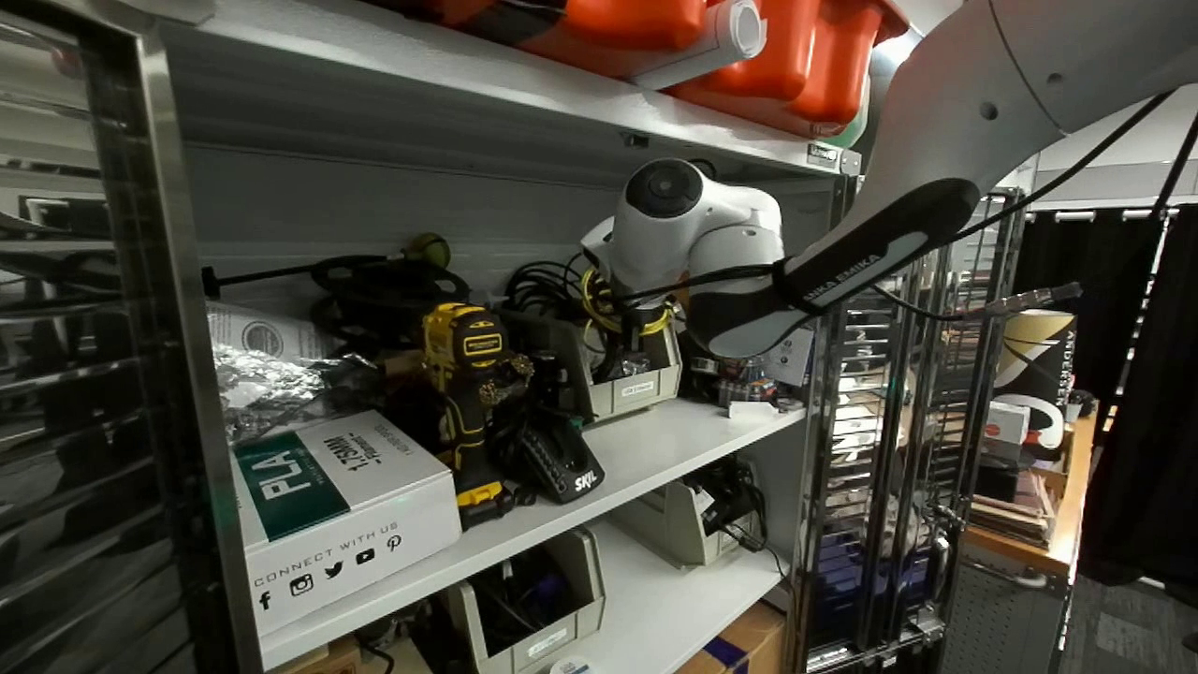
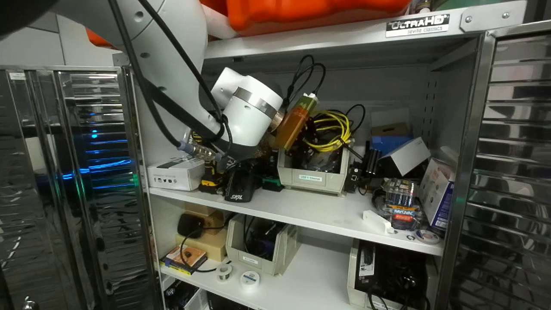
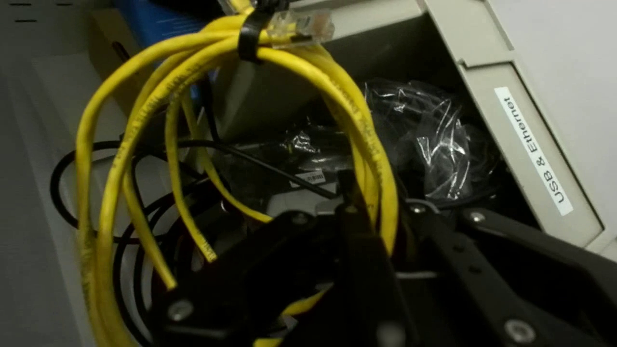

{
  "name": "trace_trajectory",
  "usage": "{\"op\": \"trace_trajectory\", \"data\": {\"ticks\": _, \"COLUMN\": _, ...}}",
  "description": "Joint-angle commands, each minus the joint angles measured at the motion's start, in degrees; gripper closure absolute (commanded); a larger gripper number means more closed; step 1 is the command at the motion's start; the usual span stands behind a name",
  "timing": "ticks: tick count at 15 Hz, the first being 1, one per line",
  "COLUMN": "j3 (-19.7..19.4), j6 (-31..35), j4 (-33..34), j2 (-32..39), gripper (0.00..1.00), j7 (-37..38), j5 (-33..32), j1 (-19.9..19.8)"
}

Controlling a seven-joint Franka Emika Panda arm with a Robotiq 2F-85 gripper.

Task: Place the yellow cable on the first shelf inside the toolbox

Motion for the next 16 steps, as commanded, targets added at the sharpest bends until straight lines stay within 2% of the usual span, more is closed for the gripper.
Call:
{"op": "trace_trajectory", "data": {"ticks": 1, "j3": -1.39, "j6": -4.45, "j4": 4.34, "j2": 1.55, "gripper": 0.88, "j7": 3.26, "j5": -6.15, "j1": 2.79}}
{"op": "trace_trajectory", "data": {"ticks": 3, "j3": -1.7, "j6": -6.06, "j4": 4.89, "j2": 1.64, "gripper": 0.88, "j7": 6.17, "j5": -10.2, "j1": 3.83}}
{"op": "trace_trajectory", "data": {"ticks": 6, "j3": -0.94, "j6": -8.39, "j4": 5.27, "j2": 2.04, "gripper": 0.88, "j7": 6.64, "j5": -13.76, "j1": 4.19}}
{"op": "trace_trajectory", "data": {"ticks": 9, "j3": 0.3, "j6": -9.8, "j4": 4.51, "j2": 2.85, "gripper": 0.88, "j7": 0.38, "j5": -12.93, "j1": 3.84}}
{"op": "trace_trajectory", "data": {"ticks": 13, "j3": 1.97, "j6": -10.24, "j4": 4.41, "j2": 5.0, "gripper": 0.88, "j7": -11.66, "j5": -7.34, "j1": 2.65}}
{"op": "trace_trajectory", "data": {"ticks": 16, "j3": 1.87, "j6": -9.97, "j4": 4.45, "j2": 5.33, "gripper": 0.88, "j7": -15.65, "j5": -6.36, "j1": 2.62}}
